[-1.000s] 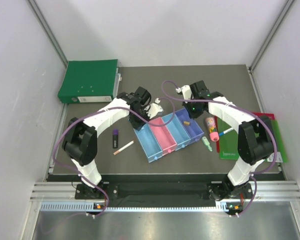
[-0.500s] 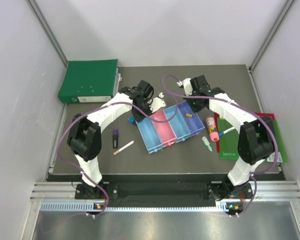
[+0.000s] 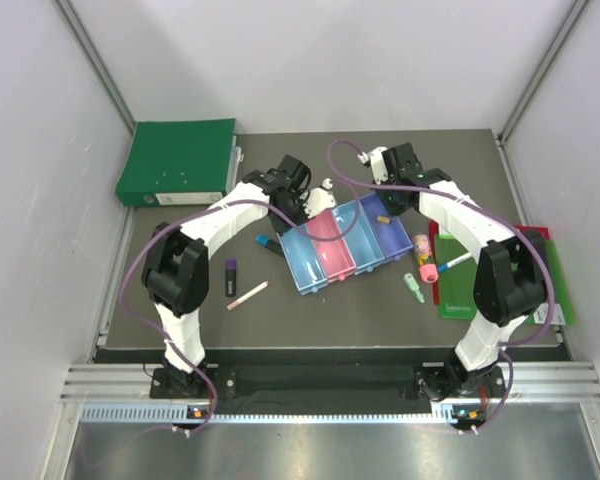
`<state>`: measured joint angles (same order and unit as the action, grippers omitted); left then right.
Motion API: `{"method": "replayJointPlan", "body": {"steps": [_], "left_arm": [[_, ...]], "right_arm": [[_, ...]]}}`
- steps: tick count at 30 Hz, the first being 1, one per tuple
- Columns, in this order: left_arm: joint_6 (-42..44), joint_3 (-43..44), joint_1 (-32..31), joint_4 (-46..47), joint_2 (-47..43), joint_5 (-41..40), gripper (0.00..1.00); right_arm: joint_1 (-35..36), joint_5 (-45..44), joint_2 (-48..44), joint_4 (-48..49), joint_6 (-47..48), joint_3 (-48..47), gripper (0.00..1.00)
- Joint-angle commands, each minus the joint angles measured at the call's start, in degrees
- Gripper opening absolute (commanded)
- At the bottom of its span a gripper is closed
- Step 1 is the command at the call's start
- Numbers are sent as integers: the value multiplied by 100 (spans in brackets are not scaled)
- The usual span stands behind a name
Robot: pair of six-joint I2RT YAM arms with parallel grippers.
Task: Sort the stationery into containers
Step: Move the storage box to the center of the board.
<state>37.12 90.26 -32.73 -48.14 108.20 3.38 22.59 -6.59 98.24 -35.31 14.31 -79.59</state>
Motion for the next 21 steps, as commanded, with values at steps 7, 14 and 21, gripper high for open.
{"method": "replayJointPlan", "body": {"steps": [7, 14, 21], "left_arm": [[313, 493, 3, 1096, 420, 23, 0], [524, 624, 117, 1465, 693, -135, 1], [700, 1011, 267, 1658, 1045, -276, 8]], "right_arm": [[9, 158, 327, 349, 46, -601, 0], [-35, 132, 653, 384, 64, -917, 0], [-79, 114, 916, 428, 46, -1173, 0]]}}
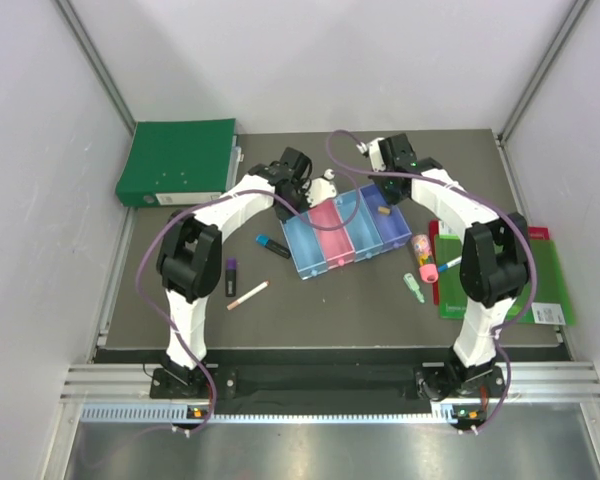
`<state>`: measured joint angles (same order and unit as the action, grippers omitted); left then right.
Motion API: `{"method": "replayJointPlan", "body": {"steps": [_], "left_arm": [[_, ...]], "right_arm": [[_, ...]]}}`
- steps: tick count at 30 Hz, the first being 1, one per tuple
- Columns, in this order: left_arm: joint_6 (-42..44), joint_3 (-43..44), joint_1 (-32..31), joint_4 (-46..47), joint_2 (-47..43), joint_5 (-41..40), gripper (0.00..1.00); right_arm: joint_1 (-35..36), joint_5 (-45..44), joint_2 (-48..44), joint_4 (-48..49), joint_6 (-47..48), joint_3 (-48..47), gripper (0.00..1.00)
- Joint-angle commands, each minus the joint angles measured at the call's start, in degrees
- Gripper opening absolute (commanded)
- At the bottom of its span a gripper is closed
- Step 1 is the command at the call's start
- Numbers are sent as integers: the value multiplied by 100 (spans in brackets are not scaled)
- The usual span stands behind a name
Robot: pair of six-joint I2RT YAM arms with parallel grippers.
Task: Sort the stationery into containers
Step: Move the storage box to the center of the board.
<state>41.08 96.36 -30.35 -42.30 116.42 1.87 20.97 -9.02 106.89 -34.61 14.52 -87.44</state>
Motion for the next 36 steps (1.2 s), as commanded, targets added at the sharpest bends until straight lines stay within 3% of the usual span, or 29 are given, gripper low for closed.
{"method": "replayJointPlan", "body": {"steps": [1, 7, 11, 18, 23, 33, 36], "left_arm": [[304, 410, 72, 1180, 301, -134, 9], [401, 480, 257, 1453, 539, -398, 18], [489, 489, 319, 1733, 662, -512, 32], [541, 489, 372, 2225, 803, -828, 49], [594, 498, 381, 2560, 891, -1074, 51], [691, 683, 389, 2763, 988, -1373, 55], [524, 648, 389, 2631, 796, -1373, 61]], "right_arm": [[83, 357, 86, 359, 33, -405, 0], [65, 374, 270, 429, 24, -493, 2], [65, 383, 420, 464, -46, -529, 6], [56, 445, 561, 446, -160, -511, 33], [56, 453, 596, 446, -178, -529, 42], [56, 418, 359, 429, -187, -344, 45], [47, 401, 219, 420, -152, -318, 46]]}}
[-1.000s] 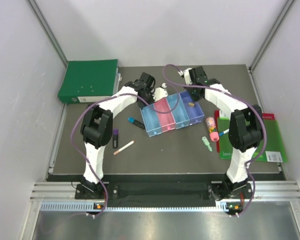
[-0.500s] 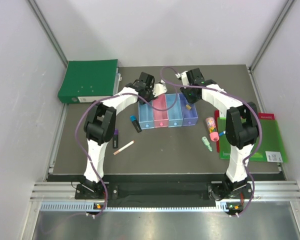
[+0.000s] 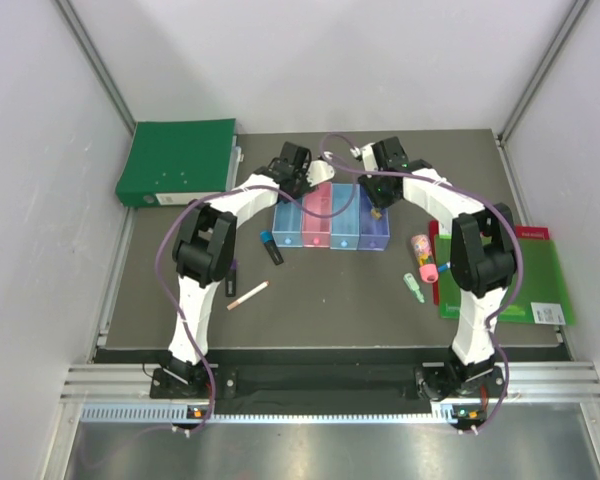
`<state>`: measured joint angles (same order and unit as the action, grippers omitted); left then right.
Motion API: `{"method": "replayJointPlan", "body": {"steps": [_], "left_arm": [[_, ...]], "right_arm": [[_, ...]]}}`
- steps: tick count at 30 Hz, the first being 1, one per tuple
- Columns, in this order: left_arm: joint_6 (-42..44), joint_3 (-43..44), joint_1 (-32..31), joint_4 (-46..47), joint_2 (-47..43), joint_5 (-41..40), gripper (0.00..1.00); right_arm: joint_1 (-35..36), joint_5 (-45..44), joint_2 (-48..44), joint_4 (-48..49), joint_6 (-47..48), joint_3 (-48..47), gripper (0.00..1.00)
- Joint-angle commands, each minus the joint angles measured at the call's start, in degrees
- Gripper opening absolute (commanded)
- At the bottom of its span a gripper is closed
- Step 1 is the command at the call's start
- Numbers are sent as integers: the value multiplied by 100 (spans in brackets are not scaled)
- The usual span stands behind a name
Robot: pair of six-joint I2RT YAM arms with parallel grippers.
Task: Sort the stationery into containers
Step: Move the storage box to the center of the board.
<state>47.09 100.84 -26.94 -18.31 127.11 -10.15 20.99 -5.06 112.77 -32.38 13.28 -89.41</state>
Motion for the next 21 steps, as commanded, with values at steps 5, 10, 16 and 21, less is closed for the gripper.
{"method": "replayJointPlan", "body": {"steps": [5, 10, 16, 21], "left_arm": [[-419, -10, 48, 29, -783, -154, 75], [-622, -327, 40, -199, -1539, -163, 78], [-673, -1582, 197, -585, -2646, 145, 82], [-757, -2260, 723, -1500, -3165, 1545, 80]], "right_arm": [[54, -4, -580, 74, 69, -217, 48], [45, 5, -897, -75, 333, -314, 49], [1, 75, -1257, -356, 702, -472, 51], [1, 40, -1653, -488, 825, -332, 52]]}}
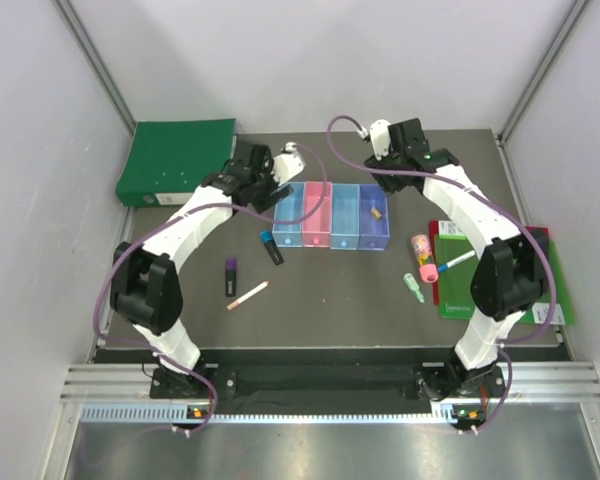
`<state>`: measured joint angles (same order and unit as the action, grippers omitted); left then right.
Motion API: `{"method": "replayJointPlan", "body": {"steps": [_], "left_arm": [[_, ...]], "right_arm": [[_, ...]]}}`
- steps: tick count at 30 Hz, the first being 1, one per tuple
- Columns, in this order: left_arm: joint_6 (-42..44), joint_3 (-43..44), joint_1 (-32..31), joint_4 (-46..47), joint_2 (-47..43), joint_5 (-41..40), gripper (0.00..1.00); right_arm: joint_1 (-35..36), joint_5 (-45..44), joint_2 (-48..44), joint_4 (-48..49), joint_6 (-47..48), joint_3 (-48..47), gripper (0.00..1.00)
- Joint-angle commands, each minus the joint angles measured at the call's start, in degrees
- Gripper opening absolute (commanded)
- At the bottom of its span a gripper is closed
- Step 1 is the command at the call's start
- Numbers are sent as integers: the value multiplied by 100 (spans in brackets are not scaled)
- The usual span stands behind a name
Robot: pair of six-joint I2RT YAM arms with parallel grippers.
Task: Sort the stationery into containers
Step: Move the storage box to the center of the board, then move the pen to the center of the board.
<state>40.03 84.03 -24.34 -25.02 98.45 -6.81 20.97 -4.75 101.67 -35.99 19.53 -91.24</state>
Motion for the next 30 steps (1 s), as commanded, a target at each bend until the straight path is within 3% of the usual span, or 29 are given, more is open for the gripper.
{"method": "replayJointPlan", "body": {"steps": [1, 3, 6, 10, 14, 19, 30], "left_arm": [[161, -963, 578, -838, -422, 1434, 80], [783, -1326, 789, -724, -748, 1839, 80], [919, -1574, 816, -785, -758, 1946, 80], [585, -1022, 817, -1426, -249, 2463, 81], [707, -783, 852, -1506, 138, 2789, 87], [1472, -722, 869, -1270, 358, 2773, 93], [3491, -62, 1186, -1558, 1255, 2931, 97]], "right_arm": [[3, 1, -604, -154, 227, -96, 52], [3, -43, -744, -268, 306, 27, 52], [3, -148, -868, -330, 437, 124, 52], [-5, -237, -912, -330, 482, 80, 53], [3, -237, -912, -356, 403, 124, 53], [3, -263, -938, -365, 420, 247, 53], [12, -342, -912, -339, 385, 397, 53]]}}
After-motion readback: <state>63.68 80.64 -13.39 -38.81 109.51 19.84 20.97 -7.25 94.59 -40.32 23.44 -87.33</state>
